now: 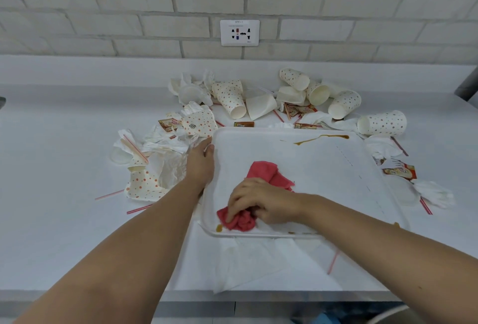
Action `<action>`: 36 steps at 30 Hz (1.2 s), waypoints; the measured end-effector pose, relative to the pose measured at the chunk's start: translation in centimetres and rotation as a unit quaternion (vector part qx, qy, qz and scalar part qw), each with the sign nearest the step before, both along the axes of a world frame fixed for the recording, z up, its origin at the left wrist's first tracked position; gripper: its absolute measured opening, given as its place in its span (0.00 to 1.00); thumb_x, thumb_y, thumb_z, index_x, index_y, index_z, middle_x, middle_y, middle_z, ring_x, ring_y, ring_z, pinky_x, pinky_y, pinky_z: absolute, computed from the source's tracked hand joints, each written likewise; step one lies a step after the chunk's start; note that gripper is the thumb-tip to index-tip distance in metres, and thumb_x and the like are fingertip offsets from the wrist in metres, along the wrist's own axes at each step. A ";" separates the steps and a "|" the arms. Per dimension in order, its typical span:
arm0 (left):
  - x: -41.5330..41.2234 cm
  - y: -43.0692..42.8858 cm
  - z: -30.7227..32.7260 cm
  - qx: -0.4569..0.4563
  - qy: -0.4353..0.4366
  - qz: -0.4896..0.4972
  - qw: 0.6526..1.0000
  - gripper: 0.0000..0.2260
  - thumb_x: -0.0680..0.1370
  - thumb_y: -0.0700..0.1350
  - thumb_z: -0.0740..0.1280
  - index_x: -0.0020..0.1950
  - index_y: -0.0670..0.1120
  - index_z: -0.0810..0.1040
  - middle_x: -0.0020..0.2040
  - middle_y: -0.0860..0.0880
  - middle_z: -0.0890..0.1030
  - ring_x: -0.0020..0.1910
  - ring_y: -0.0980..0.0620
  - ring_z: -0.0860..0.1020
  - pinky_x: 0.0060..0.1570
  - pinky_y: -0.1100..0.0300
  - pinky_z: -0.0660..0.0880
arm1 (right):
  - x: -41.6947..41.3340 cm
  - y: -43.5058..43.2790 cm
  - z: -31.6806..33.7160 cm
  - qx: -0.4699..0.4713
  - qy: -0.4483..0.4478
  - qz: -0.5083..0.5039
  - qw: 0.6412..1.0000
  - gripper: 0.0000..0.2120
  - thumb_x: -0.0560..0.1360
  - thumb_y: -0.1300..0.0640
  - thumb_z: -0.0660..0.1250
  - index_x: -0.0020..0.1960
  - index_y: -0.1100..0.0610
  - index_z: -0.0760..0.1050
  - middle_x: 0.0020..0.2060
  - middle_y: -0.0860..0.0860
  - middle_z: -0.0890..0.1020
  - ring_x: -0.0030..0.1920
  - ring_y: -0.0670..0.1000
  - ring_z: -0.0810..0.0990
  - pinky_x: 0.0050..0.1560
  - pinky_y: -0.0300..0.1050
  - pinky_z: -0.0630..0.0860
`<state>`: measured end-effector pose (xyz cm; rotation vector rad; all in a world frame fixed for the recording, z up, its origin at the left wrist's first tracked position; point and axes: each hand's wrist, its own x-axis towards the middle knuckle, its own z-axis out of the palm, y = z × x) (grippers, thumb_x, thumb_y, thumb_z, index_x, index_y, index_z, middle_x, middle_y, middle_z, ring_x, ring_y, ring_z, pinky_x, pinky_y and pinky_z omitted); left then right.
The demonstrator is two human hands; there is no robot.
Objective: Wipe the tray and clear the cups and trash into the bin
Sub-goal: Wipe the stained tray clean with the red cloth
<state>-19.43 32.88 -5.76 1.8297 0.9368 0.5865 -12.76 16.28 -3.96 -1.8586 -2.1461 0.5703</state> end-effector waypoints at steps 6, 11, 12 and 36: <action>0.0 0.0 -0.3 0.011 -0.003 0.004 1.000 0.17 0.82 0.41 0.55 0.70 0.41 0.68 0.70 0.45 0.71 0.70 0.47 0.67 0.68 0.59 0.61 | 1.7 0.7 0.2 -0.007 0.011 -0.057 0.998 0.29 0.65 0.76 0.58 0.59 0.55 0.80 0.53 0.53 0.80 0.54 0.56 0.73 0.59 0.55 0.69; 0.2 0.0 -0.4 0.019 -0.006 0.003 1.000 0.17 0.82 0.41 0.55 0.70 0.40 0.68 0.70 0.44 0.71 0.70 0.48 0.67 0.67 0.61 0.61 | -2.1 2.4 0.3 -0.004 -0.033 -0.002 0.999 0.28 0.68 0.72 0.57 0.62 0.52 0.78 0.55 0.52 0.78 0.57 0.56 0.70 0.58 0.55 0.66; 0.2 0.0 -0.4 0.017 -0.005 0.001 1.000 0.17 0.82 0.41 0.55 0.70 0.40 0.68 0.70 0.44 0.71 0.70 0.48 0.67 0.67 0.61 0.61 | -2.5 2.2 0.2 -0.004 -0.037 0.012 0.999 0.28 0.68 0.71 0.57 0.62 0.51 0.78 0.54 0.52 0.78 0.57 0.56 0.70 0.58 0.55 0.66; 0.1 0.5 -0.8 0.051 0.018 -0.008 0.999 0.16 0.81 0.39 0.55 0.69 0.40 0.70 0.58 0.40 0.80 0.56 0.43 0.77 0.59 0.60 0.68 | -2.0 -1.1 0.3 -0.021 -0.014 -0.027 0.999 0.27 0.67 0.67 0.54 0.59 0.52 0.80 0.55 0.51 0.78 0.57 0.55 0.69 0.60 0.55 0.66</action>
